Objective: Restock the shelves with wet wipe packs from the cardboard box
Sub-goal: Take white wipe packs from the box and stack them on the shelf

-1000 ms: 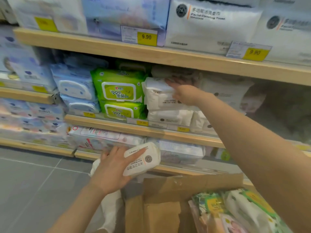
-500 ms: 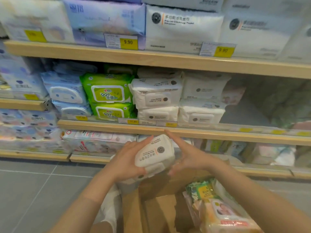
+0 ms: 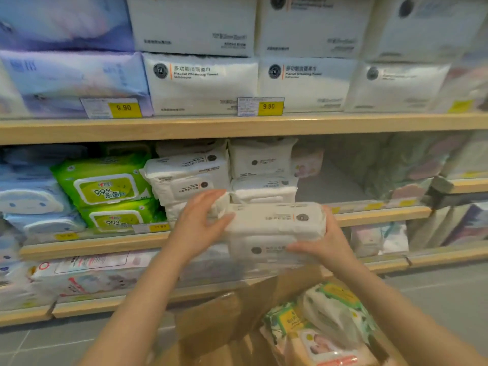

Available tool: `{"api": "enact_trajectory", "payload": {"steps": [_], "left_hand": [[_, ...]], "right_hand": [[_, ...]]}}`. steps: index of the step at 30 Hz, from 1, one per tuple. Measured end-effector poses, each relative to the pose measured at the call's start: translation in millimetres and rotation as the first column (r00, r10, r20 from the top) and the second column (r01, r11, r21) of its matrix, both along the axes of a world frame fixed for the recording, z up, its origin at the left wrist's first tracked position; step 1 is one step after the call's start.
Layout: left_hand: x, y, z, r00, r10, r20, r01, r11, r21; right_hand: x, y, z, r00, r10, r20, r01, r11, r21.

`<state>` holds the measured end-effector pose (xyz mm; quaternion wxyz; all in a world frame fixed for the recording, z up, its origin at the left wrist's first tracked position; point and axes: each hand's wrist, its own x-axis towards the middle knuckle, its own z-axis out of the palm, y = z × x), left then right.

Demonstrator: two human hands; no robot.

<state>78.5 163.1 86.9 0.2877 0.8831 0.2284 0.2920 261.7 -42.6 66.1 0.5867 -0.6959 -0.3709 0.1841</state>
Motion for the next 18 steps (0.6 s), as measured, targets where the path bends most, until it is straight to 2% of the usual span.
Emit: {"api": "enact_trajectory", "payload": {"steps": [2, 4, 6, 7, 12, 15, 18], "left_hand": [[17.3, 32.8, 17.5, 0.989, 0.143, -0.036, -0.132, 0.967, 0.217], [32.7, 63.5, 25.8, 0.918, 0.313, -0.246, -0.205, 0.901, 0.382], [44.3, 81.1, 19.3, 0.821, 0.402, -0.406, -0.203, 0.869, 0.452], [48.5, 85.4, 13.7, 0.803, 0.421, -0.422, -0.202, 0.858, 0.472], [53.8, 91.3, -6.2, 0.823, 0.478, -0.308, -0.237, 0.78, 0.579], [50.2, 91.6, -10.4, 0.845, 0.474, -0.248, -0.247, 0.757, 0.605], [51.2, 90.6, -10.1, 0.846, 0.471, -0.25, -0.244, 0.758, 0.605]], "right_hand": [[23.4, 12.3, 18.0, 0.995, -0.096, 0.007, 0.095, 0.993, 0.071], [45.6, 36.2, 30.6, 0.987, -0.156, 0.033, 0.152, 0.983, 0.102], [63.9, 69.3, 37.0, 0.981, -0.182, 0.068, 0.174, 0.979, 0.111], [71.8, 86.7, 37.0, 0.978, -0.193, 0.083, 0.184, 0.977, 0.105], [100.8, 131.3, 8.9, 0.985, -0.149, 0.084, 0.157, 0.983, -0.093], [108.9, 129.4, -12.3, 0.99, -0.103, 0.098, 0.111, 0.99, -0.085], [104.0, 127.0, -9.1, 0.988, -0.075, 0.136, 0.082, 0.996, -0.044]]}}
